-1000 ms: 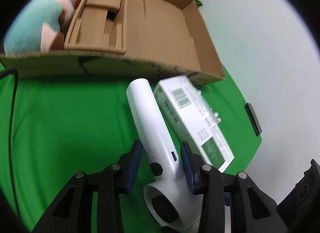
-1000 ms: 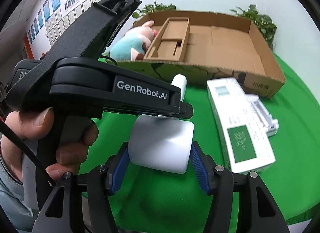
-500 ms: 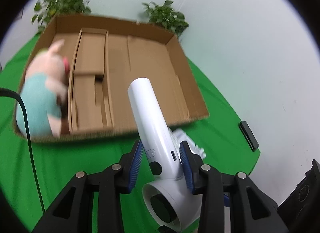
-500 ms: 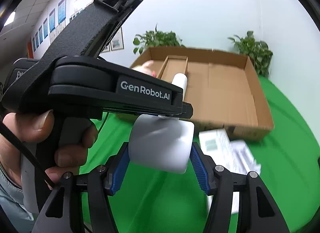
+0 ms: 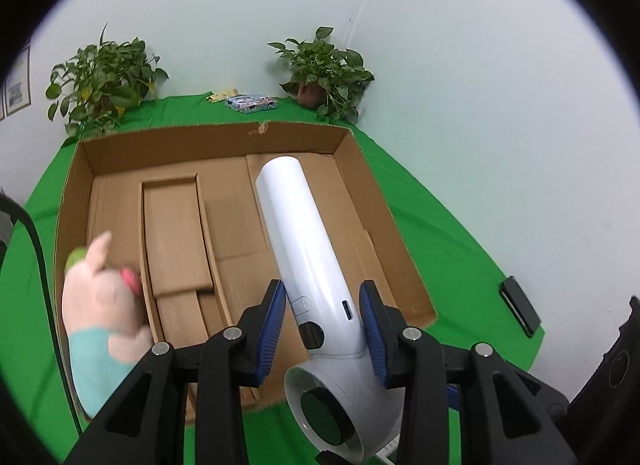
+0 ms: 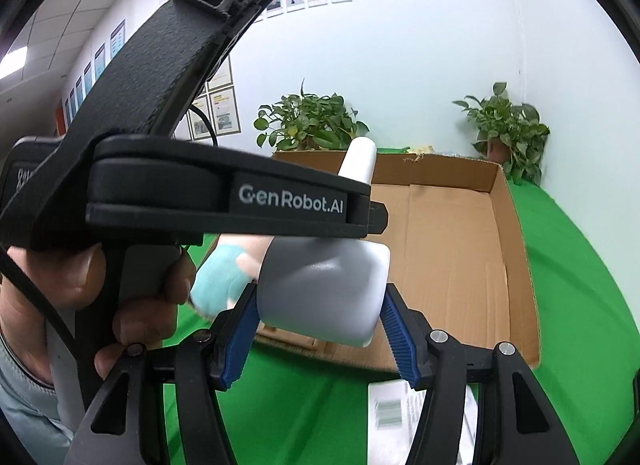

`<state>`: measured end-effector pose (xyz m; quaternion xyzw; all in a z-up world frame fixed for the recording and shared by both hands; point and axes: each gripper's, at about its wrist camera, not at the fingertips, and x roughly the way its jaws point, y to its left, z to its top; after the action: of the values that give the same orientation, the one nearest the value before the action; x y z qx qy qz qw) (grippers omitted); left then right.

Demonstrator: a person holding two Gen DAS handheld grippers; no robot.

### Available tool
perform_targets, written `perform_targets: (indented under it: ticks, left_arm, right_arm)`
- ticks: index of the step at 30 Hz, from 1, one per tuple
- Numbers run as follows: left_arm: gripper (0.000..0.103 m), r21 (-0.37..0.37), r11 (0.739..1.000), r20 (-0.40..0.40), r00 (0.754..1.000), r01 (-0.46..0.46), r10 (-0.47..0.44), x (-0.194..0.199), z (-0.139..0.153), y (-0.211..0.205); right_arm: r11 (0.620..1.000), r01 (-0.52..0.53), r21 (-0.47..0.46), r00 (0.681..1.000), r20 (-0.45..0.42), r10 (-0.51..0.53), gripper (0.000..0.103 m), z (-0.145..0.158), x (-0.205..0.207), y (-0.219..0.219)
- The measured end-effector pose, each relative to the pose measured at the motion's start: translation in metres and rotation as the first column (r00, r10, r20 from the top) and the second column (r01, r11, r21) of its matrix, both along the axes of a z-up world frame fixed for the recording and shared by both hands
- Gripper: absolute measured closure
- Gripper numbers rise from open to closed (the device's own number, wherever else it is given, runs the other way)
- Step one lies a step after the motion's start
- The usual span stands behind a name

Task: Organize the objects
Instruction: 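Carry the white hair dryer with both tools into the large box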

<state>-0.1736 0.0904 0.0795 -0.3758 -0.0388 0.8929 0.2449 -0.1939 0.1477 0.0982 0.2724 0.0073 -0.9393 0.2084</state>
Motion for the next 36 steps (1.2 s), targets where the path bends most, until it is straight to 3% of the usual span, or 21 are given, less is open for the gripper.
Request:
perform_targets:
  ticks: [6,13,22,27,36]
  left_arm:
    - [0.066,-0.033,0.999,0.071,0.997,-0.008,0.010,-0.041,-0.024,0.013]
    - [0.066,-0.104,0.994,0.179,0.983,-0.012,0.030,-0.071,-0.080,0.024]
    - [0.066,-0.215,0.977,0.250,0.967,0.000,0.055,-0.088,-0.120,0.038]
    - [0.066,-0.237,0.972,0.258,0.965,0.009,0.054,-0.089,-0.120,0.047]
    - [0.066,-0.160,0.985,0.210,0.972,-0.069,0.102,-0.090,-0.093,0.024]
  right_arm:
    - [1.000,-0.013,-0.002,0.999,0.053,0.013,0.046,-0.009,-0.041,0.006]
    - [0.999,-0.024,-0.043,0.980,0.194,0.031,0.046,-0.061,-0.082,0.014]
    - [0.995,-0.024,-0.095,0.949,0.312,0.053,0.046,-0.106,-0.113,0.016]
    - [0.993,-0.017,-0.119,0.939,0.340,0.057,0.046,-0.115,-0.120,0.019]
    - [0.995,-0.013,-0.095,0.923,0.382,0.048,0.044,-0.121,-0.131,0.014]
